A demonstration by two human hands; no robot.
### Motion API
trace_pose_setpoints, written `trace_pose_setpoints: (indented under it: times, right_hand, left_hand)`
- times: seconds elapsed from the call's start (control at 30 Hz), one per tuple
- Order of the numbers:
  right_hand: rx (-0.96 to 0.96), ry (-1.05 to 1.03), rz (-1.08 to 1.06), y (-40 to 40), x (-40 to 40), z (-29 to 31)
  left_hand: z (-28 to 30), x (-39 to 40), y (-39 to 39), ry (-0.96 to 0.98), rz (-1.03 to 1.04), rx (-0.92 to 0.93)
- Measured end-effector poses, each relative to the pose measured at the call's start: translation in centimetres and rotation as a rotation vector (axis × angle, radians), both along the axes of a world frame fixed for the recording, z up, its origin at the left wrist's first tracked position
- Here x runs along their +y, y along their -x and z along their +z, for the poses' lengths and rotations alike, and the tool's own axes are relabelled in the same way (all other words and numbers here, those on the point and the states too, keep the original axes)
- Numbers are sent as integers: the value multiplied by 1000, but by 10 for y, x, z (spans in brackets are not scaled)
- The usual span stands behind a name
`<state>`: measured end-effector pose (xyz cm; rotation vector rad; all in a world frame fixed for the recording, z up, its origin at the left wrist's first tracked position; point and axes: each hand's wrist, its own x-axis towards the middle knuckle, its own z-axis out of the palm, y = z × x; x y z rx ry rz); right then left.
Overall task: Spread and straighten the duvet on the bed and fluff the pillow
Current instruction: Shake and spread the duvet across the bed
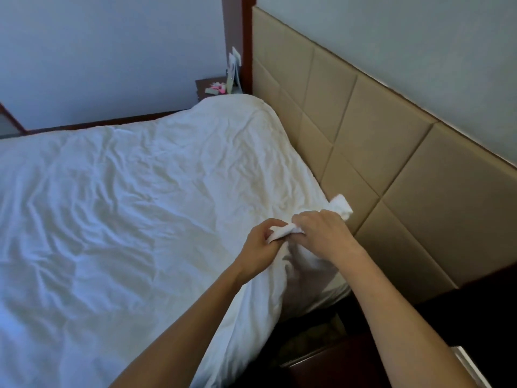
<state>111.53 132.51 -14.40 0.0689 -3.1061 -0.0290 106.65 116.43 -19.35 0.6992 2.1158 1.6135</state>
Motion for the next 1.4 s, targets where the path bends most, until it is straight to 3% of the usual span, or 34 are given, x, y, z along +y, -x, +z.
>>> trace_pose_setpoints:
  times: [0.07, 0.23, 0.33, 0.43, 0.57, 0.7, 0.8, 1.03, 1.4]
  right_hand:
    - [61, 44, -34, 2, -6, 0]
    - [149, 132, -162, 7, 3, 17]
    - [272, 85, -245, -2, 21, 23]
    - [421, 98, -325, -11, 37, 32]
    - [481, 160, -432, -4, 58, 38]
    - [456, 384, -591, 11, 84, 22]
    - [427, 441, -677, 19, 105, 7]
    - [398, 301, -691, 60, 132, -6]
    - [439, 275, -688, 232, 191, -9]
  left_hand:
    - [-10, -10, 3, 96, 17, 1]
    - [-58, -29, -1, 602, -212, 120]
    - [-100, -50, 0, 861, -196, 60]
    - [-127, -74, 14, 981, -53, 102]
    - [-114, -85, 45, 835, 250, 100]
    - [-65, -80, 93, 634, 432, 222]
    - [-20, -76, 121, 584, 387, 332]
    - [41, -65, 202, 531, 273, 554]
    - [23, 17, 397, 490, 293, 509]
